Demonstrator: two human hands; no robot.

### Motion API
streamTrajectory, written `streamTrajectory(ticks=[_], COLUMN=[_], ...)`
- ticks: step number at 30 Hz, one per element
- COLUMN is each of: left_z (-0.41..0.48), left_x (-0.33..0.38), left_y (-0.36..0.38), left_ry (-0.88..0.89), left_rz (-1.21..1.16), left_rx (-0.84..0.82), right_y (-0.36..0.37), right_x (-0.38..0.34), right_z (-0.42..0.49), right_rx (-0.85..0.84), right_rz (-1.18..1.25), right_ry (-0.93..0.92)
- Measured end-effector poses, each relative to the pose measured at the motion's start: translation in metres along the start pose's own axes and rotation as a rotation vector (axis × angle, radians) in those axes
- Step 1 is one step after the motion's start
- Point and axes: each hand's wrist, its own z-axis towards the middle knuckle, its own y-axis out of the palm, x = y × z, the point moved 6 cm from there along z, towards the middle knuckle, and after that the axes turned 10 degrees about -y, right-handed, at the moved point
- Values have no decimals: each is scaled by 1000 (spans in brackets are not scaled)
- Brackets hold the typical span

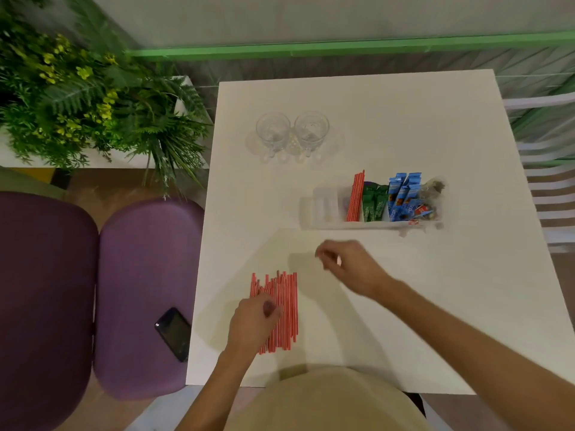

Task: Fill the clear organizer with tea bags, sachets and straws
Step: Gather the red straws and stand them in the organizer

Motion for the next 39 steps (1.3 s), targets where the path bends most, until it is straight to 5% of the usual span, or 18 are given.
streamTrajectory(ticks=[6,11,39], left_z=[4,4,-2], left_x=[2,6,5], left_y=[8,15,20], left_ry=[-60,-45,-20], left_rz=[152,225,196], left_rx=[5,-19,-57], right_y=[102,115,116], right_x=[21,28,41], right_z=[-46,-53,-52], right_rx=[-250,-227,-184], right_rz=[164,213,367], right_ry=[355,452,513])
